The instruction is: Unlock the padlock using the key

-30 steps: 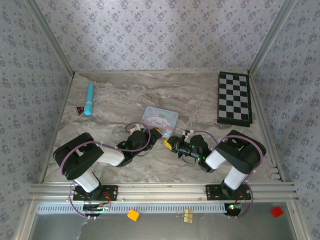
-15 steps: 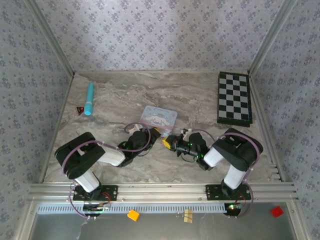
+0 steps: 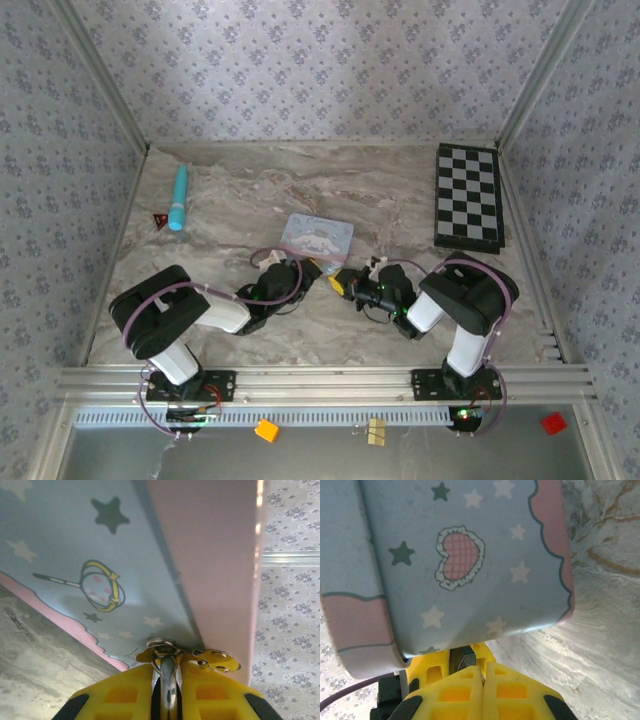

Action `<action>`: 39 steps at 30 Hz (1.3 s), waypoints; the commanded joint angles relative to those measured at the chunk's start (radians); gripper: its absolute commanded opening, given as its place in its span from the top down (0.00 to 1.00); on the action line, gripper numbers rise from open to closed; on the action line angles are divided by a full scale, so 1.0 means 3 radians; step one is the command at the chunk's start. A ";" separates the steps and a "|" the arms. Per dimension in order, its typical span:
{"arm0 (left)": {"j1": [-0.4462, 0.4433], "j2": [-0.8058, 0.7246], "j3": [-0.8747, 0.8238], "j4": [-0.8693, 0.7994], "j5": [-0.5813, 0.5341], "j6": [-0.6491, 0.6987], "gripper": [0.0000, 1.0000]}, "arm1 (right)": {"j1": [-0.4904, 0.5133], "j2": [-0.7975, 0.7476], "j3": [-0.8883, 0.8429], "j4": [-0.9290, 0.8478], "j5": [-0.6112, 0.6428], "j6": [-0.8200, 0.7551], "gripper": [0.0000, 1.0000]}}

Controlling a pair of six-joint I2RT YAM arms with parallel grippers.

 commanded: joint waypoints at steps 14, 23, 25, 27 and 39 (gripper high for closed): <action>-0.0261 -0.0086 0.0273 0.0335 0.0628 -0.0009 1.00 | 0.0587 -0.0007 0.0272 0.0191 0.0472 -0.0108 1.00; -0.0230 -0.0104 0.0283 0.0293 0.0617 0.0015 1.00 | 0.0719 -0.0036 0.0228 0.0186 0.0625 -0.0121 1.00; -0.0230 -0.0106 0.0285 0.0292 0.0628 0.0018 1.00 | 0.0685 -0.0050 0.0203 0.0186 0.0618 -0.0127 1.00; -0.0230 -0.0114 0.0271 0.0292 0.0619 0.0016 1.00 | 0.0658 -0.0066 0.0180 0.0186 0.0622 -0.0128 1.00; -0.0220 -0.0152 0.0233 0.0269 0.0602 0.0022 1.00 | 0.0599 -0.0103 0.0105 0.0185 0.0629 -0.0154 1.00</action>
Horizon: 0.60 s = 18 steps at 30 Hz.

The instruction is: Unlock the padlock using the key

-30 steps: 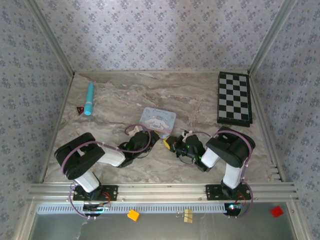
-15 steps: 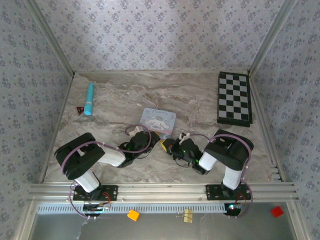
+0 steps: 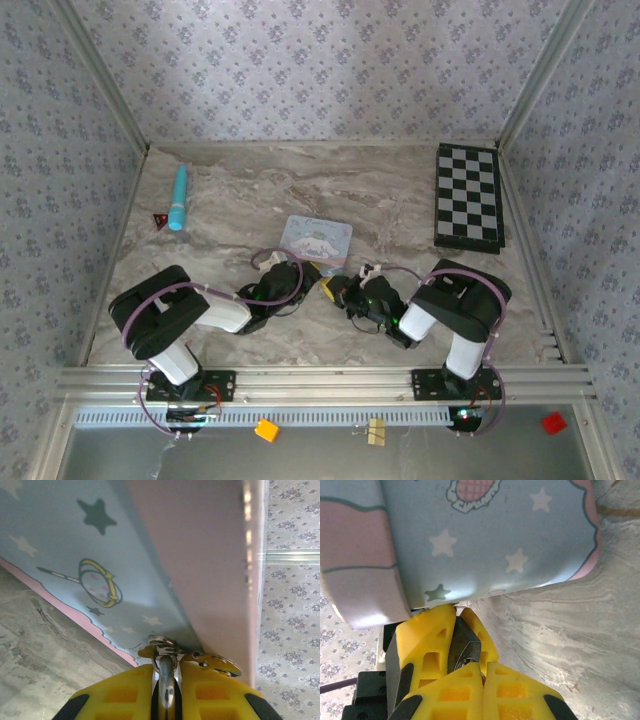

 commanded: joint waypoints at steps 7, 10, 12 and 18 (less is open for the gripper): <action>-0.0200 -0.0155 0.0204 0.0465 0.0629 0.0034 1.00 | -0.0134 -0.0124 0.0000 0.0259 -0.0296 -0.0146 1.00; -0.0200 -0.0151 0.0220 0.0453 0.0648 0.0033 1.00 | -0.0257 -0.0112 -0.0031 0.0263 -0.0379 -0.0120 1.00; -0.0200 -0.0149 0.0229 0.0448 0.0652 0.0032 1.00 | -0.0290 -0.0121 -0.0009 0.0262 -0.0410 -0.0134 1.00; -0.0200 -0.0138 0.0275 0.0417 0.0682 0.0047 1.00 | -0.0283 -0.0082 0.0112 0.0260 -0.0455 -0.0130 1.00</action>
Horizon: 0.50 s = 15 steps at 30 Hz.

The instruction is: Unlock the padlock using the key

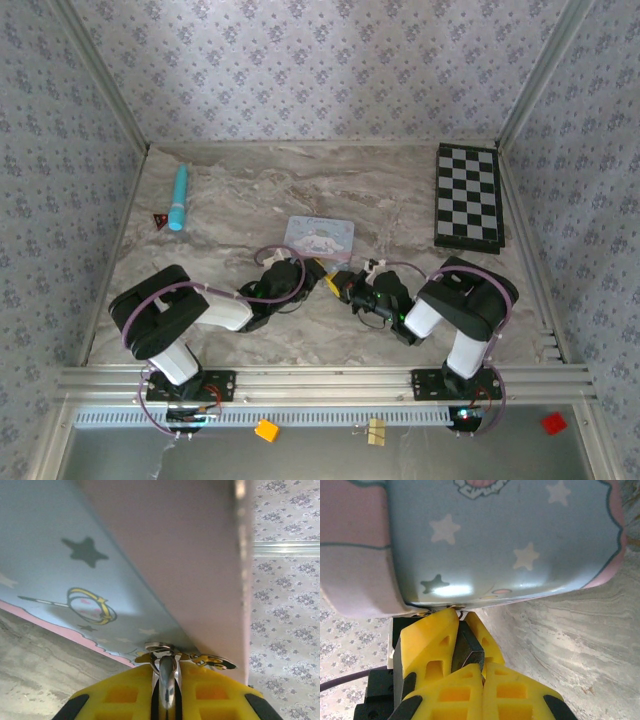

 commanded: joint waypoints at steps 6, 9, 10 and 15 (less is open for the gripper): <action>-0.0223 -0.0087 0.0235 0.0343 0.0610 0.0054 1.00 | 0.0014 -0.0003 0.0273 0.0115 -0.0079 -0.0153 1.00; -0.0241 -0.0051 0.0242 0.0359 0.0614 0.0024 1.00 | 0.0001 -0.0008 0.0269 0.0113 -0.0077 -0.0199 1.00; -0.0240 -0.0055 0.0250 0.0337 0.0615 0.0022 1.00 | 0.0000 -0.0008 0.0255 0.0113 -0.0082 -0.0206 1.00; -0.0196 -0.0156 0.0217 0.0175 0.0484 0.0081 1.00 | -0.0107 -0.0162 0.0087 -0.0215 -0.0154 -0.0529 0.88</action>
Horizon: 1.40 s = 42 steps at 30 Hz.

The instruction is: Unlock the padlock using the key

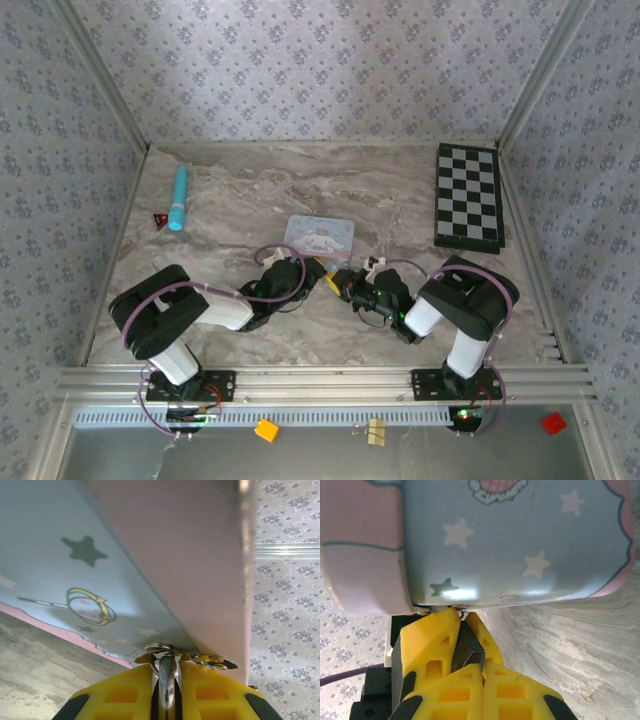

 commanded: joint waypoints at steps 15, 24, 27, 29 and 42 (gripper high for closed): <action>0.0176 -0.0593 -0.0035 -0.0318 0.0408 0.0227 1.00 | 0.0256 -0.2207 0.0426 -0.3764 0.0565 -0.2317 0.42; 0.0250 -0.0934 -0.0262 -0.0472 0.0291 0.0370 1.00 | 0.0254 -0.3240 0.0589 -0.5041 0.0612 -0.3006 0.32; 0.0273 -0.0970 -0.0269 -0.0527 0.0320 0.0418 1.00 | 0.0254 -0.3467 0.0598 -0.5251 0.0671 -0.3003 0.31; 0.0288 -0.0949 -0.0269 -0.0505 0.0351 0.0403 1.00 | 0.0260 -0.3584 0.0612 -0.5323 0.0727 -0.2973 0.30; 0.0306 -0.0373 -0.0101 -0.0043 0.0648 0.0247 1.00 | 0.0524 -0.3899 0.0610 -0.5338 0.0976 -0.3338 0.30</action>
